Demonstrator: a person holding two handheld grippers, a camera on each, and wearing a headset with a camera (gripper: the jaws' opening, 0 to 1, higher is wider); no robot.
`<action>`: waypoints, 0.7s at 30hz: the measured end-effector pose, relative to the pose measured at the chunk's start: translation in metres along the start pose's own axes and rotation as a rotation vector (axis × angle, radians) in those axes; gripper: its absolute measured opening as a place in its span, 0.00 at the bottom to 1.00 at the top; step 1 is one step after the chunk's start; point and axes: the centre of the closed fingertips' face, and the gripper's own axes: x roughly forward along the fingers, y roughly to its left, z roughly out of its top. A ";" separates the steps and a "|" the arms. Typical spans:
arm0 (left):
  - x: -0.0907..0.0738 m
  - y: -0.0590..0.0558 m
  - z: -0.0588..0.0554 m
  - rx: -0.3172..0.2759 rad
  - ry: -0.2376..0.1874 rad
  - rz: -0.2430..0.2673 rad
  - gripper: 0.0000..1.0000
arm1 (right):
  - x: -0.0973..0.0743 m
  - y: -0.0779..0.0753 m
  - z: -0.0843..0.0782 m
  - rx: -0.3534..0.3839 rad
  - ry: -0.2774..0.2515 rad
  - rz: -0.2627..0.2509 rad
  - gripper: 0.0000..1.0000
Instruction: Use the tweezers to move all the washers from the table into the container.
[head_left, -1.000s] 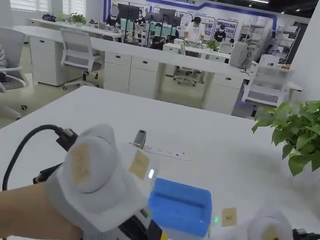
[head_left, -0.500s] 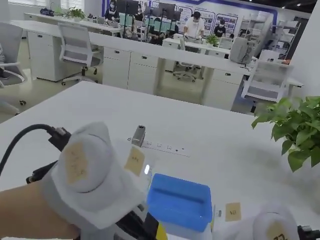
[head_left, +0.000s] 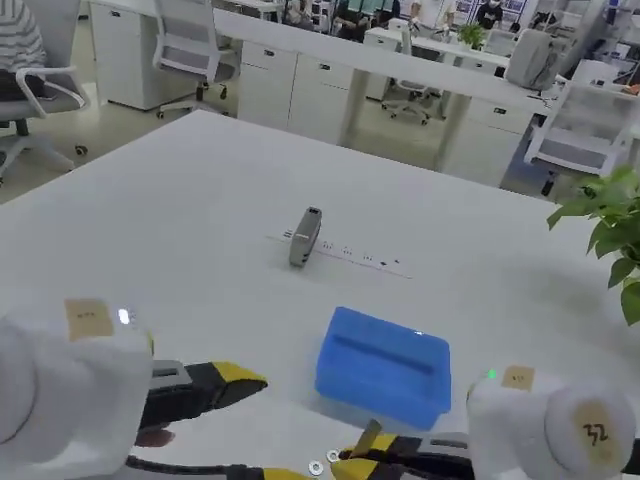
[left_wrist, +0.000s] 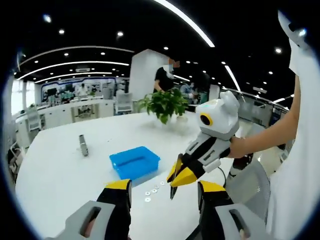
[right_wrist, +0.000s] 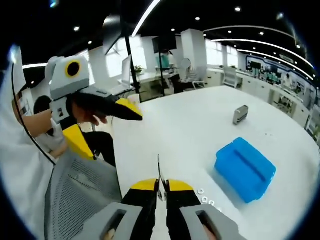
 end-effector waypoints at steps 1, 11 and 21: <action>-0.002 0.004 -0.002 -0.019 -0.011 0.033 0.56 | 0.002 -0.005 0.001 0.021 -0.006 -0.007 0.02; -0.009 0.056 -0.038 -0.046 -0.028 0.339 0.84 | 0.021 -0.039 0.003 0.035 -0.006 -0.059 0.03; -0.005 0.062 -0.048 -0.029 -0.003 0.420 0.84 | 0.042 -0.059 -0.007 0.077 0.021 -0.079 0.03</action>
